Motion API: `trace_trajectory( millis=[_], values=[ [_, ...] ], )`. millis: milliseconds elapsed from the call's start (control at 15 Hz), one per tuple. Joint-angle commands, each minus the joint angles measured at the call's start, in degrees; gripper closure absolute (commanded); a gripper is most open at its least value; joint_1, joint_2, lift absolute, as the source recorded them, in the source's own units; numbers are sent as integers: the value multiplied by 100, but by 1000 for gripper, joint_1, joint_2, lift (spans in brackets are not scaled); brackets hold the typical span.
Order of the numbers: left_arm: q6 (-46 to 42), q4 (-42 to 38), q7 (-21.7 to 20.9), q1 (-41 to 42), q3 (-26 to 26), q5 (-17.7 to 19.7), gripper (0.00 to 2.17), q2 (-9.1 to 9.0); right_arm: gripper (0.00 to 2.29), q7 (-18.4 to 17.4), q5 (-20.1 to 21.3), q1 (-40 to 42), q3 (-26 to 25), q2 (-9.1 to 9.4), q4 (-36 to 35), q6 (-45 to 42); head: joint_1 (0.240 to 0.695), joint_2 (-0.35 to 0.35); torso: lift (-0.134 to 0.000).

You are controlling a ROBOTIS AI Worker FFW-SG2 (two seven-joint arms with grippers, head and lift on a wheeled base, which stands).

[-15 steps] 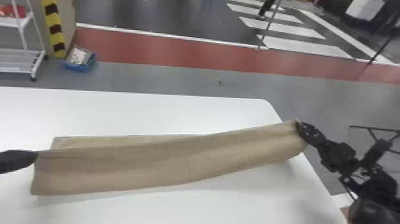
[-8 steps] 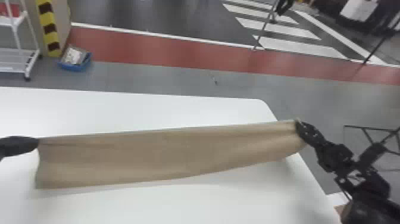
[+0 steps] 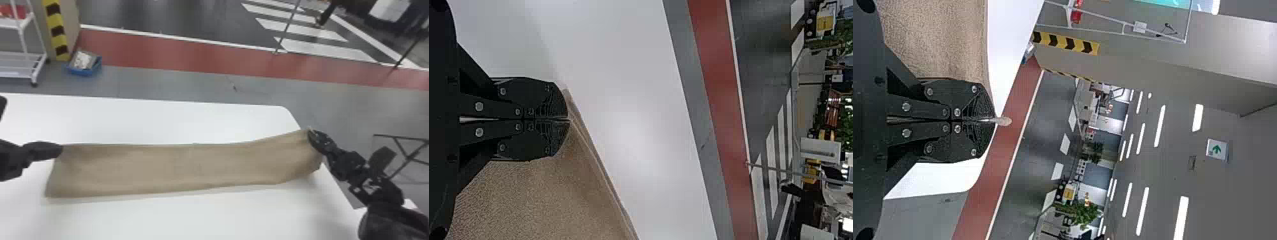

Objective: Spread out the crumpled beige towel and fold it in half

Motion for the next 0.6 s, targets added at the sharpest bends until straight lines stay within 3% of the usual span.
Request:
trace_trajectory(
  millis=[0,467,533],
  values=[
    [-84,134,3,-99,-88,-31,1710,-23,1318,-92,98,-18,19,-14,78,-83,695,-329,-124],
    [-84,380,65,-275,-167,-154,1706,-76,1315,-505,221,-141,28,-41,245,-135,695,-342,-124],
    [-154,398,91,-275,-167,-154,1602,-76,1190,-593,283,-168,45,-41,289,-135,695,-343,-124]
  ],
)
